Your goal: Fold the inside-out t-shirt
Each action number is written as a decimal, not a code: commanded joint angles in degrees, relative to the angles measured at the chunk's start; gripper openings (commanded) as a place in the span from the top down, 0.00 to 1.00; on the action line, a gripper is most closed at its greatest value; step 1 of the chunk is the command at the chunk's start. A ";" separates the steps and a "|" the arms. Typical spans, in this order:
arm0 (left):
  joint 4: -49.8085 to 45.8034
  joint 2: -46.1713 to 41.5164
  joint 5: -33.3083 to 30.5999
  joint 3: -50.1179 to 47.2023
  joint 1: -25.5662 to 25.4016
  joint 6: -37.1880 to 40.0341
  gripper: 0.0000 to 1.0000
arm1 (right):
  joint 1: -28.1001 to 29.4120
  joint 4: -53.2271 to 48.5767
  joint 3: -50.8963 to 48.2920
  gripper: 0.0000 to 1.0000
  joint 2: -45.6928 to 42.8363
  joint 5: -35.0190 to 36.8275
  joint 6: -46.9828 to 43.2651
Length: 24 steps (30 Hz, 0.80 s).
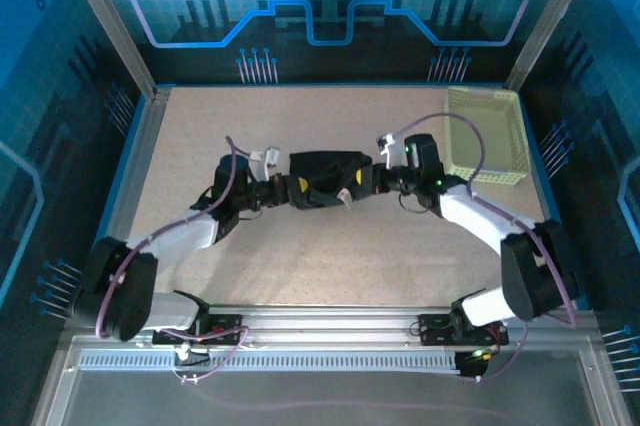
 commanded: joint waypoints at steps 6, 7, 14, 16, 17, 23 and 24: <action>-3.26 -11.58 -8.38 -10.06 -2.87 -0.54 1.00 | 3.53 -0.74 -11.46 1.00 -11.67 5.24 5.30; -4.48 -11.80 -9.73 -9.82 -2.85 -0.43 1.00 | 3.52 -1.60 -11.18 1.00 -12.08 5.75 5.35; -14.58 -7.99 -21.39 1.03 -2.43 5.24 1.00 | 2.94 -7.89 0.78 1.00 -4.66 9.24 2.18; -14.47 -4.77 -22.72 4.07 -1.88 6.44 1.00 | 2.65 -8.81 4.33 1.00 -1.08 9.81 1.28; -14.70 -2.91 -23.66 5.69 -1.55 6.98 1.00 | 2.43 -9.21 6.58 1.00 0.97 10.63 1.01; -14.31 8.21 -27.26 13.16 1.03 8.30 1.00 | 0.76 -11.42 16.26 1.00 11.64 10.83 -0.11; -14.07 10.02 -27.79 14.32 1.68 8.02 1.00 | 0.59 -11.79 17.80 1.00 13.22 10.85 -0.44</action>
